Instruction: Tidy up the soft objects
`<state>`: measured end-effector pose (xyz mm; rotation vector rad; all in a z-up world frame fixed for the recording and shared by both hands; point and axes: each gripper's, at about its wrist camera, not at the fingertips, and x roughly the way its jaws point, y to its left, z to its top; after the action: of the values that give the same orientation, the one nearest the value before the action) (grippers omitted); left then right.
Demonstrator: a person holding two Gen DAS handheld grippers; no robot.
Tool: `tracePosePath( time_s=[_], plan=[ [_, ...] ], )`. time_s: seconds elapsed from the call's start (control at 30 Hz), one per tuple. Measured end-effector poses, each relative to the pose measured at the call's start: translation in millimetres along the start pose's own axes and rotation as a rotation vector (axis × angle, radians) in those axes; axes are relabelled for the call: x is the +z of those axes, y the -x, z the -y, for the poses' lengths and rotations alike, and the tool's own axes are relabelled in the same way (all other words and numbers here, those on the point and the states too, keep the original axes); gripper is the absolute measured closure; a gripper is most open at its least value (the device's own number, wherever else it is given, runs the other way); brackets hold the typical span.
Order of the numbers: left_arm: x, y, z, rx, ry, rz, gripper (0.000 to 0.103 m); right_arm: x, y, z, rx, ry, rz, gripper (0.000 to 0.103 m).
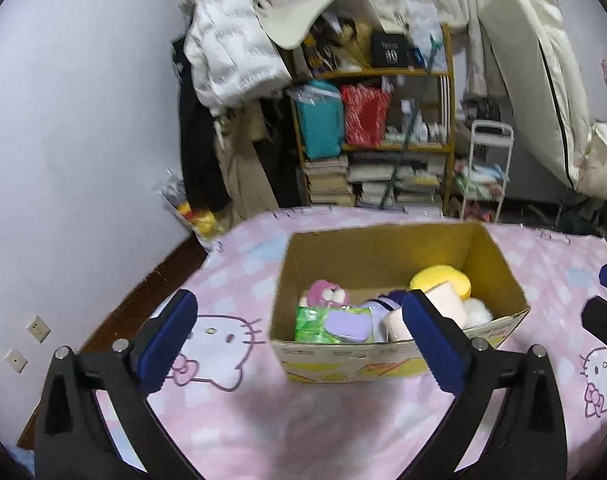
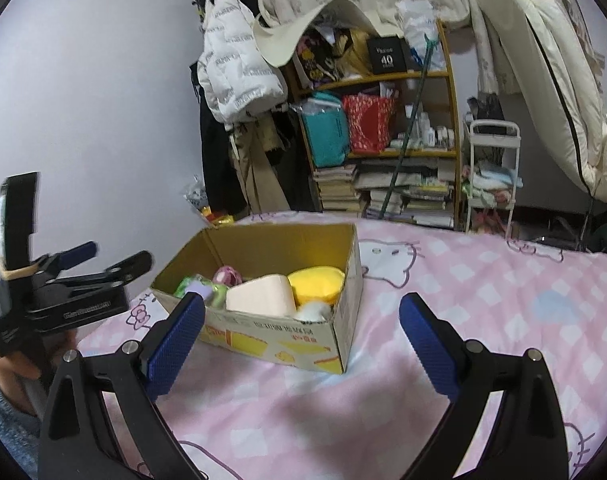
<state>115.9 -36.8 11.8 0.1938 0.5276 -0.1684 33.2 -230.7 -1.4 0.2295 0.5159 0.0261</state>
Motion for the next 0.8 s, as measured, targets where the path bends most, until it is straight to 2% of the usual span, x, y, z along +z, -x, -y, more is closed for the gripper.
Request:
tracePosePath(
  time_s=[0.33,0.47,0.63,0.8],
  plan=[
    [-14,60,-23,0.009,0.02,0.074,0.001,7,18,-11,0.004,0.049,0.087,0.001],
    [-20,62,-23,0.043,-0.009,0.078,0.001,6,19,-12,0.006,0.062,0.106,0.001],
    [-31,64,-24,0.026,0.006,0.108,0.001,2,18,-10,-0.004,0.066,0.106,0.001],
    [-37,55,-21,0.018,-0.002,0.077,0.001,-1,17,-5,-0.021,0.066,0.115,0.001]
  ],
)
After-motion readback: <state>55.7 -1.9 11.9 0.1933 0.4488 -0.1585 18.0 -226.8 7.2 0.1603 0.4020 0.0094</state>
